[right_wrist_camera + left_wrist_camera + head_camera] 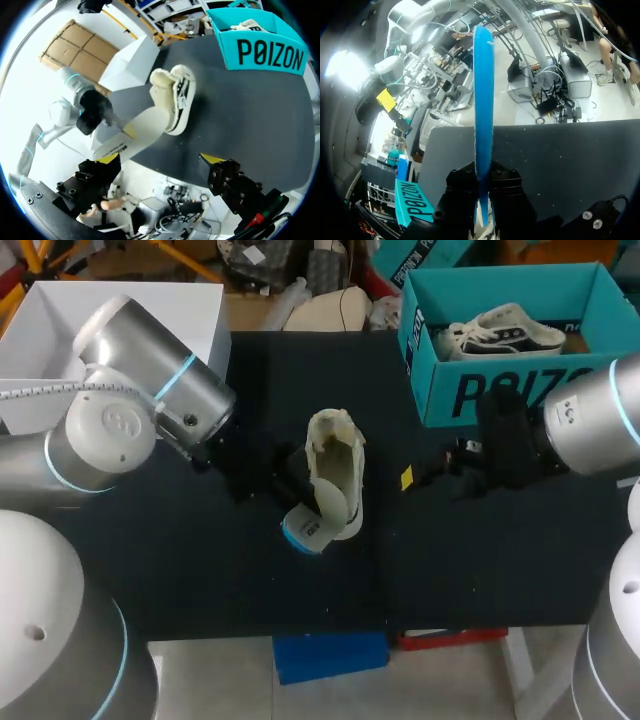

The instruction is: Take the shoe out of the shoebox, open the shoe tongue, remove and reinsert the insole, then place the shoe into the shoebox

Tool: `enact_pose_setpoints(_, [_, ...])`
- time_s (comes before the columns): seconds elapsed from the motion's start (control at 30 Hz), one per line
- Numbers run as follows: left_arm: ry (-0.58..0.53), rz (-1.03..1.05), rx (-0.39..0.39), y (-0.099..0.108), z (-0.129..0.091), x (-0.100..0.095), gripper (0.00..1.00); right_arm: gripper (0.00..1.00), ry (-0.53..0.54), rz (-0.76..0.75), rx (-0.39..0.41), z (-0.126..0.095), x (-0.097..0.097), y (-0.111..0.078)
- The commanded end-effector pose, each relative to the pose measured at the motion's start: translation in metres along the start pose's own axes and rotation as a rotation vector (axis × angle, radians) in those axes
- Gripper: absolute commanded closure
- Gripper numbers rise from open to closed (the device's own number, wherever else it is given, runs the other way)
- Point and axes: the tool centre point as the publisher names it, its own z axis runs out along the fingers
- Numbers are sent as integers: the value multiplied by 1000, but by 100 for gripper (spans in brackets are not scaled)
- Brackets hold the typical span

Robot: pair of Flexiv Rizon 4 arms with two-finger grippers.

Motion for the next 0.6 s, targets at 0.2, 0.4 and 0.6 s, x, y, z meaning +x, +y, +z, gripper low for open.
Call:
enact_pose_setpoints(0.2, [39, -41, -56, 39, 25, -6, 100, 0, -1, 0, 1, 0, 0, 0])
enact_pose_setpoints(0.4, [26, -65, -60, 56, 33, -3, 100, 0, -1, 0, 1, 0, 0, 0])
enact_pose_setpoints(0.6, [-5, -75, -80, 75, 35, -4, 100, 0, -1, 0, 1, 0, 0, 0])
